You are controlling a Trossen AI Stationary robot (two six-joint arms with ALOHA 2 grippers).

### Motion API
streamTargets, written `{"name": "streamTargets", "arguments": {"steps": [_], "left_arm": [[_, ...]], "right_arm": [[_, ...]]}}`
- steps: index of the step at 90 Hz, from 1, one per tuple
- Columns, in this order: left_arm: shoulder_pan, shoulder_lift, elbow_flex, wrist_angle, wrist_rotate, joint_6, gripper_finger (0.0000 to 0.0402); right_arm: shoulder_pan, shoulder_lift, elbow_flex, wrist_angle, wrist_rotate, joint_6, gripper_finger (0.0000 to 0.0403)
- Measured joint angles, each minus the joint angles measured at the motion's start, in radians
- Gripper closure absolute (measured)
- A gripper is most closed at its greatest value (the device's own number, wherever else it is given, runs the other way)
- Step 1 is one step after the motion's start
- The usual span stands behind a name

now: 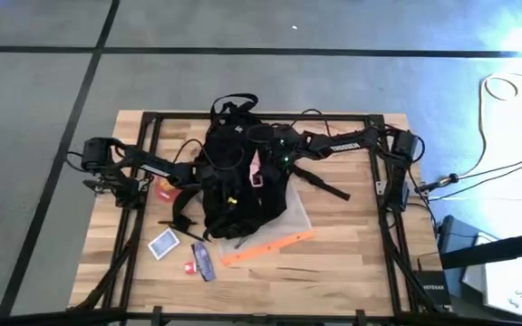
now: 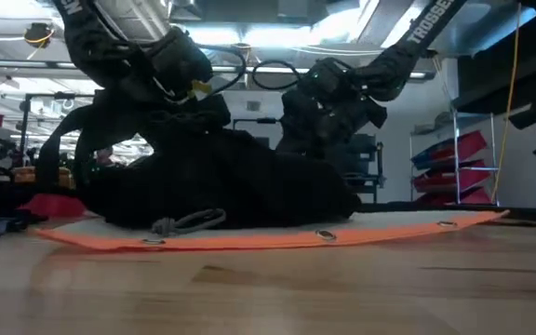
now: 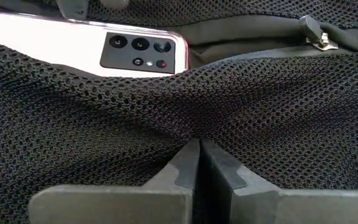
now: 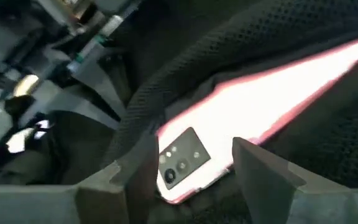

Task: Unpack backpack
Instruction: Remove the pink cellphone from the black backpack

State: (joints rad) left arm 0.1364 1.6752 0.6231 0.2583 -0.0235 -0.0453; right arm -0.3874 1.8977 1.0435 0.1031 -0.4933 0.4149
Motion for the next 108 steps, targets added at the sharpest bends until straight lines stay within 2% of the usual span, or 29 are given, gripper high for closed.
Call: {"name": "streamTargets", "arguments": {"steps": [13,40,71,80,108], "left_arm": [[0.000,0.000,-0.001,0.008,-0.001,-0.003,0.0402],[0.000,0.001,-0.002,0.022,0.000,0.000,0.0402],[0.001,0.001,-0.002,0.023,0.000,0.002,0.0402],[0.001,0.001,-0.002,0.023,0.000,0.002,0.0402],[0.001,0.001,-0.002,0.023,0.004,0.002,0.0402]], "right_arm": [[-0.001,0.000,0.000,-0.027,0.059,-0.001,0.0217],[0.000,0.000,0.000,-0.054,0.110,-0.008,0.0217],[0.002,0.008,0.000,-0.046,0.111,0.006,0.0217],[0.003,0.017,0.000,-0.025,0.082,0.030,0.0217],[0.071,0.064,0.001,0.049,0.120,0.078,0.0217]]}}
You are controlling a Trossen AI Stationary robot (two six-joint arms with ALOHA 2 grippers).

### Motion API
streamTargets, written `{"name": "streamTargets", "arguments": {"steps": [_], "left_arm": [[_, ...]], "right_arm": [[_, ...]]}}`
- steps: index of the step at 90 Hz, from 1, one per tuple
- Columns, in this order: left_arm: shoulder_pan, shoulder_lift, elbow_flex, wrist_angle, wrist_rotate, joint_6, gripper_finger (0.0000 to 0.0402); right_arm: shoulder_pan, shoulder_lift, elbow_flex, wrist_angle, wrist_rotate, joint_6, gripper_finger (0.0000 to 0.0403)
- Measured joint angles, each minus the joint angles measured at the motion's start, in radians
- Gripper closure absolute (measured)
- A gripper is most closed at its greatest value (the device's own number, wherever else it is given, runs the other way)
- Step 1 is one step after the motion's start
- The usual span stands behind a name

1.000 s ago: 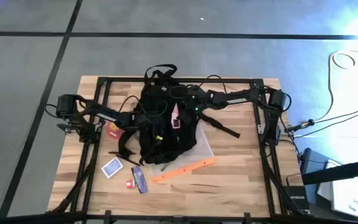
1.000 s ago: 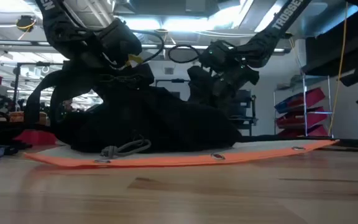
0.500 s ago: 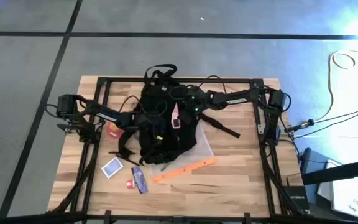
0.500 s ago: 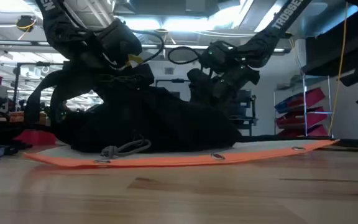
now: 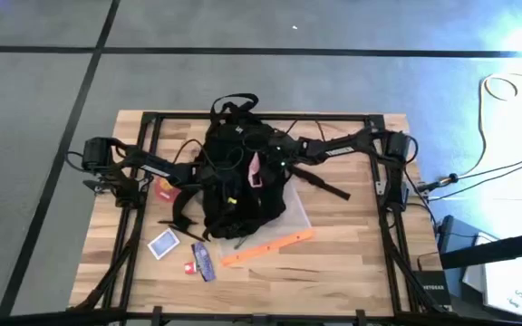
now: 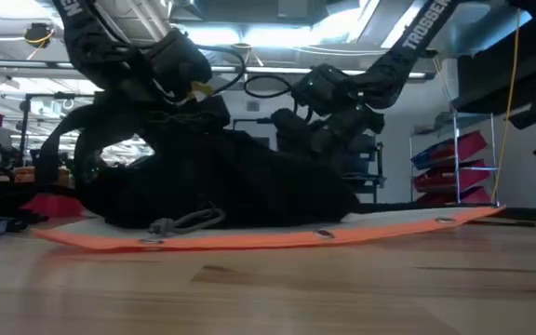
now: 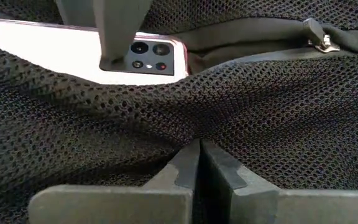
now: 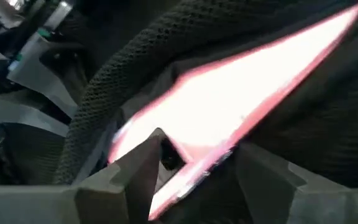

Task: Unpack backpack
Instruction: Remove the pink cellphone from the black backpack

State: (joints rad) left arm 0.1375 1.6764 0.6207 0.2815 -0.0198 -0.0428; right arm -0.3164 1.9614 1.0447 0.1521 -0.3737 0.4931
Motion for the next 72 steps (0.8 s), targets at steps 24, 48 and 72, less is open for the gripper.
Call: {"name": "streamTargets", "arguments": {"steps": [24,48,72], "left_arm": [[0.000,0.001,0.000,0.013,0.004,-0.001,0.0402],[0.001,0.001,0.000,0.019,-0.004,-0.002,0.0402],[0.001,0.001,0.000,0.019,-0.004,-0.013,0.0402]], "right_arm": [[0.018,0.002,-0.001,0.101,-0.096,0.082,0.0217],[0.018,0.002,-0.001,0.120,-0.044,0.028,0.0217],[0.016,0.002,-0.001,0.145,-0.018,-0.055,0.0230]]}}
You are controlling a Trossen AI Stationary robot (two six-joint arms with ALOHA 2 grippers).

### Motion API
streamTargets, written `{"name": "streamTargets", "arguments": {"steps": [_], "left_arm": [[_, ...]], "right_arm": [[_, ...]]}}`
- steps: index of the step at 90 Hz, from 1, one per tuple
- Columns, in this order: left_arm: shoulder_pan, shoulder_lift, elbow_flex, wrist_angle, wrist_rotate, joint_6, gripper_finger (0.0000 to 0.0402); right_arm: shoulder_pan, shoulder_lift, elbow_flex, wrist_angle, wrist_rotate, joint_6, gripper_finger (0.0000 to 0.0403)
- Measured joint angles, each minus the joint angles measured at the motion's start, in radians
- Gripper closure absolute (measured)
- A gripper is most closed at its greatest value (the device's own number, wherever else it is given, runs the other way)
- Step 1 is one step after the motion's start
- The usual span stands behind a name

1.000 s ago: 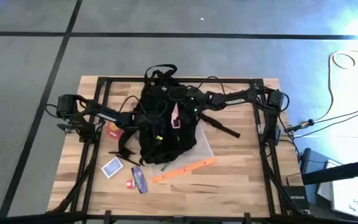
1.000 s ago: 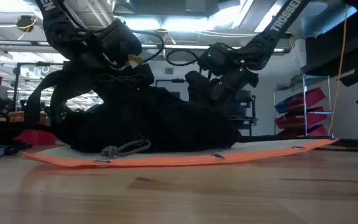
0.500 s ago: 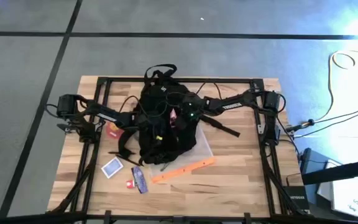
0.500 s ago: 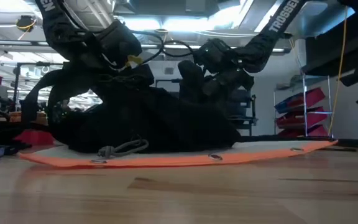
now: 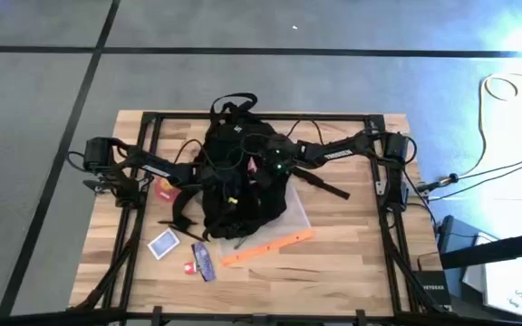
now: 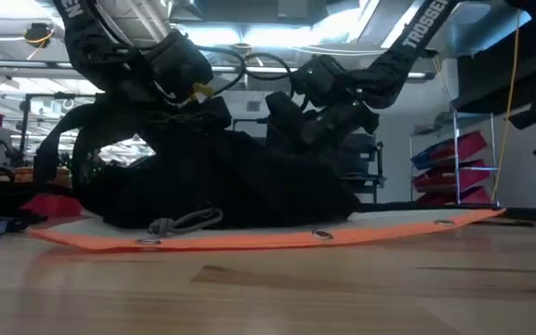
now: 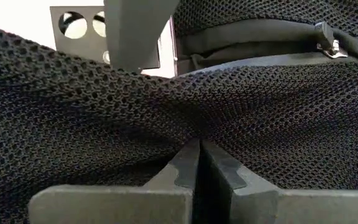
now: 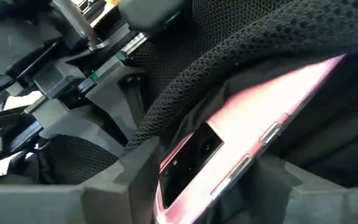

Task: Unpack backpack
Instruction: Remove the pink cellphone from the black backpack

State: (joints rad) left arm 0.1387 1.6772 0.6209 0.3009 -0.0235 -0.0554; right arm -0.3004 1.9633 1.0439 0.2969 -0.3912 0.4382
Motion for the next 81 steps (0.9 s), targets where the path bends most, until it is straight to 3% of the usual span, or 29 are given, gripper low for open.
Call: {"name": "streamTargets", "arguments": {"steps": [27,41,65,81], "left_arm": [[0.000,0.000,0.001,0.000,0.000,0.000,0.0402],[0.000,0.000,0.001,0.001,-0.003,-0.008,0.0402],[0.000,0.000,0.001,0.001,-0.003,-0.008,0.0402],[0.000,-0.001,0.001,0.000,-0.003,-0.011,0.0402]], "right_arm": [[-0.014,-0.001,0.000,-0.009,0.012,-0.003,0.0321],[-0.036,-0.002,0.001,-0.008,-0.045,0.000,0.0354],[-0.096,-0.002,0.002,-0.018,-0.171,0.005,0.0368],[-0.166,-0.004,0.031,-0.094,-0.317,0.004,0.0370]]}}
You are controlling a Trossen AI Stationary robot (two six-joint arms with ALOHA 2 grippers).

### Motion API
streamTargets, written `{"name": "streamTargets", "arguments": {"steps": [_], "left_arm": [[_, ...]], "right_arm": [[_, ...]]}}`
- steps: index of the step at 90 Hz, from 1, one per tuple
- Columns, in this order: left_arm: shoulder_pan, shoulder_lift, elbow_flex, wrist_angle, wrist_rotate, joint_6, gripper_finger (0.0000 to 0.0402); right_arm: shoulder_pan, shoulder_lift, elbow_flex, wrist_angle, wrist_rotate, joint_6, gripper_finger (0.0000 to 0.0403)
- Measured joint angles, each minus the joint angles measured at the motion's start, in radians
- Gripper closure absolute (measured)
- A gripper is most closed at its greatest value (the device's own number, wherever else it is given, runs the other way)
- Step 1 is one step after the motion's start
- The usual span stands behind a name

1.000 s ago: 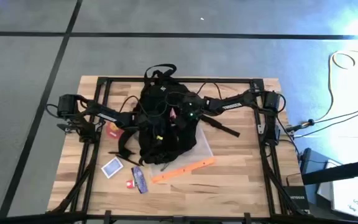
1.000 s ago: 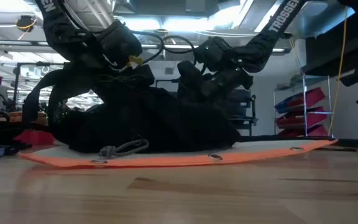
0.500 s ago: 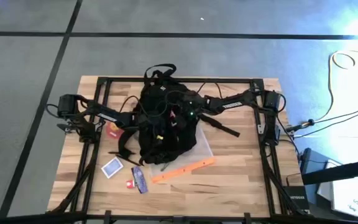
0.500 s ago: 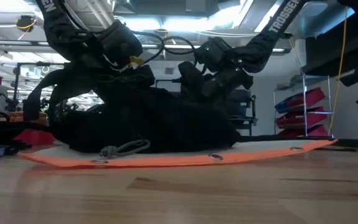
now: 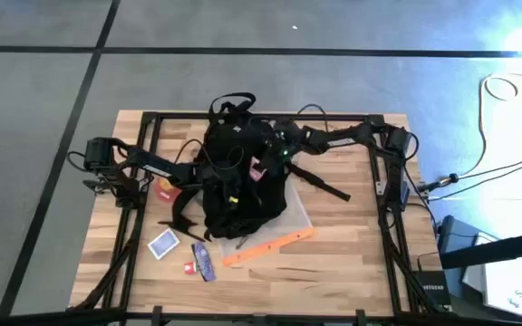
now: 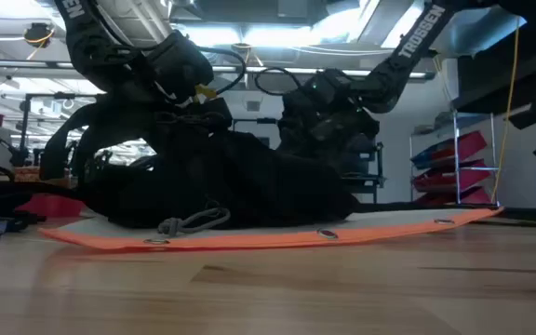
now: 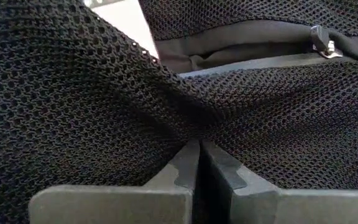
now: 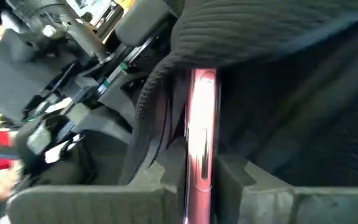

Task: Unpack backpack
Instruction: Remove the pink cellphone from the black backpack

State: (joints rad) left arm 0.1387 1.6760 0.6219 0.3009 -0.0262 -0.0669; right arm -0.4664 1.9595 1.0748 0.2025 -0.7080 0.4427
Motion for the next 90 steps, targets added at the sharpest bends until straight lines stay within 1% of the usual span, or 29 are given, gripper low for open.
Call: {"name": "streamTargets", "arguments": {"steps": [12,15,21,30,40,56,63,70,74,82,90], "left_arm": [[0.000,0.000,0.000,0.000,0.000,-0.001,0.0402],[0.000,0.000,0.000,0.000,0.000,0.002,0.0402],[0.000,0.000,0.000,0.000,-0.004,0.009,0.0402],[0.000,0.000,0.000,0.000,-0.005,0.012,0.0402],[0.000,0.000,0.000,0.000,-0.008,0.007,0.0402],[-0.001,0.000,0.000,0.001,-0.018,-0.004,0.0402],[-0.001,0.000,0.000,0.003,-0.019,-0.004,0.0402],[-0.001,0.001,-0.001,0.010,-0.025,-0.004,0.0402],[-0.001,0.002,-0.002,0.024,-0.029,-0.004,0.0402],[-0.001,0.002,-0.005,0.070,-0.040,-0.010,0.0402],[-0.004,0.003,-0.006,0.160,-0.069,-0.008,0.0402]], "right_arm": [[-0.049,-0.026,0.007,-0.146,-0.136,-0.032,0.0370],[-0.060,-0.038,0.007,-0.195,-0.149,-0.061,0.0370],[-0.078,-0.065,0.007,-0.304,-0.145,-0.133,0.0370],[-0.101,-0.106,0.007,-0.439,-0.105,-0.224,0.0370],[-0.108,-0.158,0.007,-0.537,-0.061,-0.295,0.0370],[-0.119,-0.258,0.007,-0.756,0.038,-0.424,0.0370],[-0.124,-0.313,0.007,-0.862,0.119,-0.479,0.0370],[-0.124,-0.364,0.007,-0.938,0.219,-0.485,0.0370],[-0.123,-0.394,0.007,-0.964,0.253,-0.481,0.0370],[-0.111,-0.459,0.007,-0.992,0.265,-0.482,0.0370],[-0.078,-0.524,0.007,-1.031,0.260,-0.530,0.0370]]}}
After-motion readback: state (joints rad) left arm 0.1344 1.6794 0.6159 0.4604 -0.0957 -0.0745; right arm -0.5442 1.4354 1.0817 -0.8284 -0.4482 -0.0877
